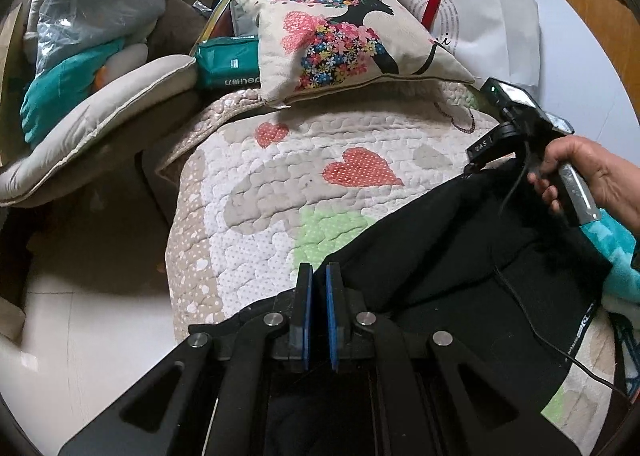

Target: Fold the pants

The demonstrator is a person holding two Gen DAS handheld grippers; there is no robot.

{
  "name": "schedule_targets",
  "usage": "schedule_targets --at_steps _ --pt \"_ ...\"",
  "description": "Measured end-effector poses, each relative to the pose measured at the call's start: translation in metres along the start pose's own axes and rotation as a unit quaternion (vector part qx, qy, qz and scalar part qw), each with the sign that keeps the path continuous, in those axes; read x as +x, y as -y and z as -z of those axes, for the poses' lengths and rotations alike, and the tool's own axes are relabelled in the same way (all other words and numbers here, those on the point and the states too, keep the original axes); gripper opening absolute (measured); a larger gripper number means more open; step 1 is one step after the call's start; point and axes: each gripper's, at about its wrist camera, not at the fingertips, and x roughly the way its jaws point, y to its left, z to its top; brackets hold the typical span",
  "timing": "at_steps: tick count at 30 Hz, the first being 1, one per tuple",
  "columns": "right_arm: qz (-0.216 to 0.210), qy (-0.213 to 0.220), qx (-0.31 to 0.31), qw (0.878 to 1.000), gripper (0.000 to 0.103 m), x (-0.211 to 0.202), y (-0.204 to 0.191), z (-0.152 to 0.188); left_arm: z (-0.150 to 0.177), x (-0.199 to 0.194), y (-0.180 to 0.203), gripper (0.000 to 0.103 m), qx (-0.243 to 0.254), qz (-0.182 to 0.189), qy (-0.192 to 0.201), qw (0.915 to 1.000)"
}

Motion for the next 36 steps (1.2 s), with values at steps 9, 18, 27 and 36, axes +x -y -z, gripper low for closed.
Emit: schedule_targets --at_steps 9,18,27,36 --pt "-0.073 0.043 0.059 0.995 0.002 -0.052 0.040 0.017 -0.005 -0.031 0.005 0.006 0.001 0.001 0.022 0.9998" --pt "-0.119 0.059 0.077 0.988 0.002 -0.101 0.093 0.098 0.029 -0.102 0.043 0.006 0.035 0.033 0.033 0.9983" --pt "-0.089 -0.027 0.151 0.984 0.003 -0.079 0.152 0.229 0.113 -0.090 0.074 0.008 0.039 0.030 -0.114 0.9923" --pt "-0.127 0.070 0.185 0.972 0.069 -0.110 0.163 0.207 0.103 -0.132 0.025 0.009 -0.060 0.008 -0.094 0.9937"
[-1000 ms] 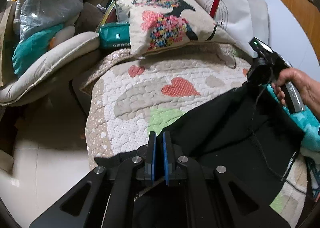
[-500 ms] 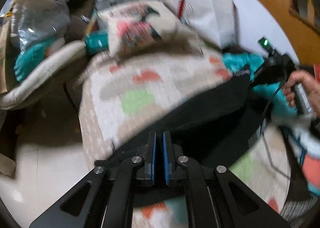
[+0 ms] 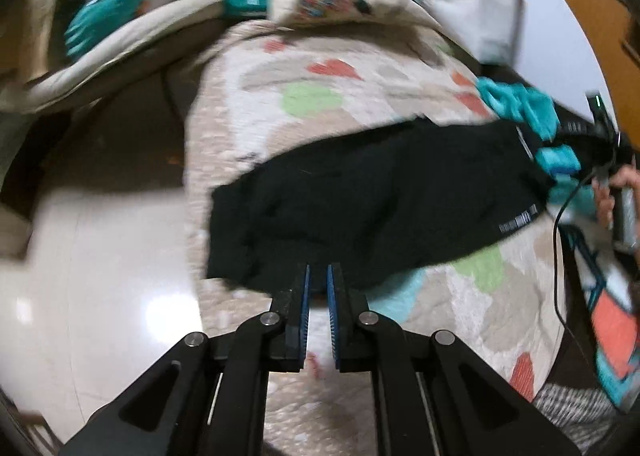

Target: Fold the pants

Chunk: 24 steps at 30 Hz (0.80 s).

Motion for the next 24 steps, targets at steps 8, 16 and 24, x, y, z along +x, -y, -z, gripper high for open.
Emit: schedule_targets --at_steps 8,16,24 --pt "-0.039 0.015 0.098 0.994 0.057 0.043 0.023 -0.024 -0.012 -0.024 -0.037 0.015 -0.084 -0.007 0.032 0.9959" --pt "-0.045 0.033 0.094 0.994 0.005 0.006 0.034 0.002 -0.030 -0.012 -0.040 0.021 -0.119 0.015 0.040 0.9920" --pt "0.038 0.023 0.089 0.995 0.011 -0.021 0.054 0.043 -0.049 0.023 -0.056 0.021 -0.190 0.010 0.039 0.9809"
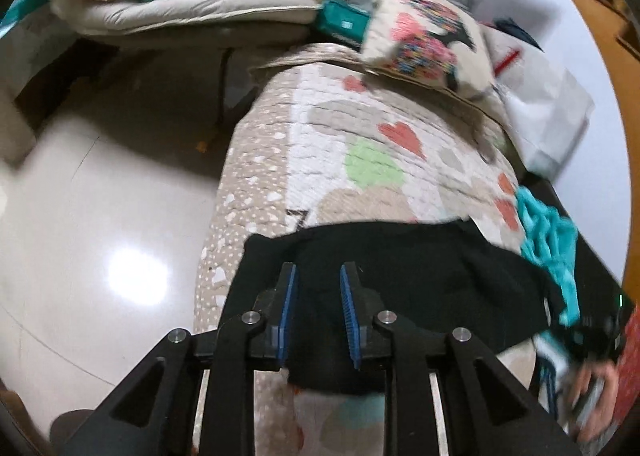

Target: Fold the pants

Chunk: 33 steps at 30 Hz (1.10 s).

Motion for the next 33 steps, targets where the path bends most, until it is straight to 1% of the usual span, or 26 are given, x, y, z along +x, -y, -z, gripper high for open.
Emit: schedule_targets --at_steps 2,3,4,5,6,7,9,11,12,13,15,16,19,20,21,22,23,24,25,26,27,28,30,31,32,33 --pt "0.012 0.009 -0.009 1.000 0.023 -0.007 -0.002 0.005 -0.003 0.005 -0.011 0.021 -0.039 0.006 0.007 0.9992" --pt "0.016 0.016 -0.019 1.000 0.027 -0.013 -0.004 0.008 -0.003 0.008 -0.019 0.023 -0.062 0.014 0.010 0.9979" --pt "0.016 0.023 -0.033 0.999 0.042 -0.021 -0.009 0.012 -0.002 0.009 -0.024 0.025 -0.074 0.020 0.011 0.9970" --pt "0.015 0.029 -0.045 0.998 0.059 -0.028 -0.013 0.017 0.000 0.011 -0.032 0.028 -0.091 0.028 0.012 0.9954" --pt "0.015 0.037 -0.057 0.998 0.064 -0.035 -0.016 0.021 0.003 0.013 -0.039 0.030 -0.104 0.036 0.013 0.9938" --pt "0.016 0.046 -0.068 0.996 0.066 -0.041 -0.021 0.026 0.005 0.015 -0.044 0.030 -0.109 0.039 0.014 0.9931" --pt "0.006 0.059 -0.098 0.993 0.066 -0.054 -0.037 0.038 0.009 0.018 -0.056 0.030 -0.121 0.037 0.020 0.9918" --pt "-0.027 0.060 -0.142 0.988 0.066 -0.059 -0.064 0.052 0.013 0.019 -0.073 0.030 -0.133 0.021 0.031 0.9904" --pt "-0.050 0.055 -0.175 0.982 0.066 -0.059 -0.083 0.061 0.015 0.019 -0.080 0.030 -0.135 0.011 0.037 0.9901" --pt "-0.074 0.046 -0.214 0.973 0.066 -0.056 -0.103 0.072 0.017 0.019 -0.087 0.030 -0.137 0.002 0.042 0.9896" --pt "-0.139 0.018 -0.316 0.938 0.066 -0.049 -0.158 0.109 0.019 0.018 -0.103 0.030 -0.154 -0.015 0.046 0.9869" --pt "-0.163 0.009 -0.360 0.919 0.066 -0.046 -0.183 0.129 0.019 0.018 -0.112 0.030 -0.169 -0.013 0.047 0.9843" --pt "-0.202 0.000 -0.482 0.852 0.065 -0.036 -0.245 0.193 0.019 0.014 -0.136 0.030 -0.218 -0.003 0.056 0.9743" --pt "-0.210 -0.008 -0.524 0.825 0.065 -0.030 -0.268 0.219 0.020 0.013 -0.141 0.031 -0.230 -0.001 0.058 0.9715" --pt "-0.211 -0.014 -0.548 0.809 0.065 -0.024 -0.283 0.238 0.021 0.013 -0.147 0.031 -0.245 0.003 0.058 0.9679" --pt "-0.210 -0.017 -0.568 0.795 0.065 -0.018 -0.297 0.255 0.021 0.012 -0.151 0.031 -0.254 0.002 0.059 0.9653" --pt "-0.207 -0.020 -0.595 0.776 0.065 -0.009 -0.312 0.276 0.022 0.010 -0.155 0.031 -0.263 -0.001 0.064 0.9626" --pt "-0.199 -0.021 -0.619 0.759 0.065 -0.001 -0.325 0.295 0.022 0.008 -0.157 0.031 -0.270 -0.003 0.070 0.9604" --pt "-0.189 -0.018 -0.639 0.745 0.065 0.006 -0.333 0.311 0.022 0.005 -0.161 0.031 -0.278 -0.005 0.078 0.9575" --pt "-0.174 -0.010 -0.665 0.726 0.065 0.016 -0.342 0.332 0.023 0.003 -0.164 0.032 -0.282 -0.007 0.083 0.9557" --pt "-0.159 -0.002 -0.682 0.714 0.065 0.024 -0.346 0.345 0.023 0.001 -0.166 0.034 -0.287 -0.010 0.088 0.9538" --pt "-0.127 0.019 -0.704 0.699 0.066 0.036 -0.352 0.361 0.023 -0.002 -0.169 0.035 -0.292 -0.011 0.093 0.9518" --pt "-0.072 0.046 -0.730 0.678 0.072 0.062 -0.359 0.377 0.024 -0.005 -0.174 0.039 -0.301 -0.010 0.099 0.9485" --pt "-0.049 0.053 -0.738 0.671 0.073 0.072 -0.358 0.379 0.024 -0.006 -0.177 0.039 -0.307 -0.008 0.102 0.9463" --pt "-0.034 0.063 -0.740 0.668 0.073 0.081 -0.357 0.381 0.025 -0.006 -0.179 0.039 -0.311 -0.005 0.102 0.9450" --pt "-0.039 0.067 -0.733 0.675 0.067 0.079 -0.356 0.375 0.024 -0.006 -0.180 0.039 -0.313 -0.003 0.102 0.9443"
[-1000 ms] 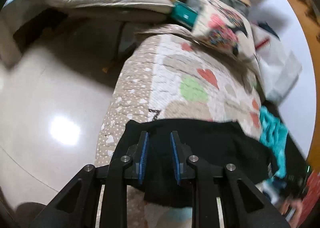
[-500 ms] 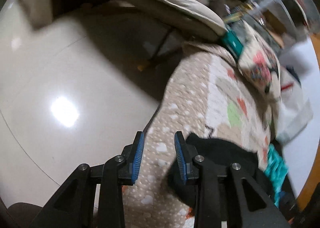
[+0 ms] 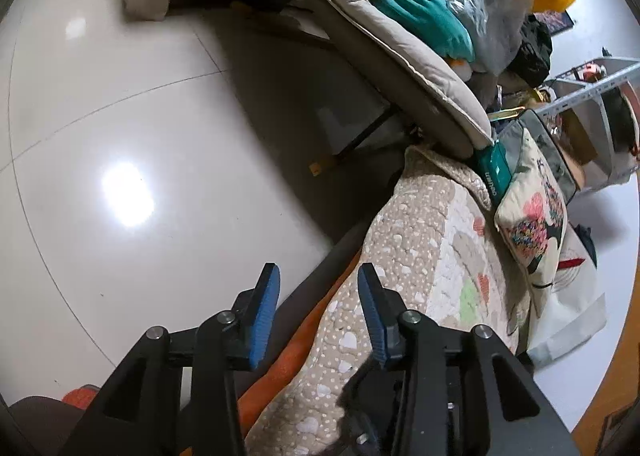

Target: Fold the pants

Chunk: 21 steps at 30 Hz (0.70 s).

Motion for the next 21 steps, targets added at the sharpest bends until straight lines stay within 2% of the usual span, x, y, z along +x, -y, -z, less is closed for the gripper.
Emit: schedule_targets --at_steps 1,2,6,7,8,9,11,14,16,18,19,20,21 --pt "-0.006 0.003 0.016 1.000 0.038 -0.002 0.006 0.000 -0.001 0.000 -0.001 0.039 -0.003 0.002 -0.001 1.0000" --pt "-0.026 -0.002 0.046 0.999 0.019 -0.005 0.015 -0.007 -0.001 0.000 -0.001 0.039 -0.004 0.003 -0.001 1.0000" --pt "-0.103 -0.013 0.150 0.983 0.017 -0.002 0.041 -0.025 -0.004 -0.005 -0.001 0.039 -0.005 -0.002 0.014 0.9999" --pt "-0.130 -0.014 0.176 0.976 0.011 0.002 0.047 -0.028 -0.005 -0.007 -0.002 0.040 -0.006 -0.002 0.020 0.9998" --pt "-0.182 -0.016 0.214 0.960 0.010 0.010 0.054 -0.031 -0.005 -0.008 -0.002 0.041 -0.008 -0.001 0.023 0.9997" --pt "-0.208 -0.018 0.238 0.949 0.010 0.016 0.057 -0.033 -0.005 -0.009 -0.003 0.045 -0.009 -0.001 0.023 0.9997" --pt "-0.257 -0.022 0.277 0.926 0.014 0.027 0.059 -0.037 -0.005 -0.009 -0.004 0.045 -0.011 -0.003 0.023 0.9997" --pt "-0.291 -0.019 0.304 0.907 0.018 0.020 0.073 -0.032 -0.004 -0.010 -0.001 0.046 -0.004 -0.002 0.027 0.9996" --pt "-0.297 0.006 0.312 0.902 0.021 0.003 0.100 -0.023 -0.003 -0.008 0.002 0.047 0.003 -0.005 0.027 0.9996" --pt "-0.262 0.034 0.325 0.908 0.040 -0.013 0.151 -0.002 -0.001 -0.004 0.005 0.047 0.011 -0.007 0.021 0.9997" --pt "-0.233 0.042 0.334 0.912 0.059 -0.019 0.175 0.010 0.000 -0.002 0.007 0.047 0.016 -0.009 0.018 0.9997" --pt "-0.183 0.050 0.344 0.919 0.066 -0.023 0.209 0.029 0.001 0.000 0.009 0.047 0.020 -0.009 0.016 0.9996" --pt "-0.148 0.048 0.347 0.925 0.066 -0.025 0.231 0.042 0.002 0.001 0.011 0.047 0.025 -0.011 0.015 0.9995"
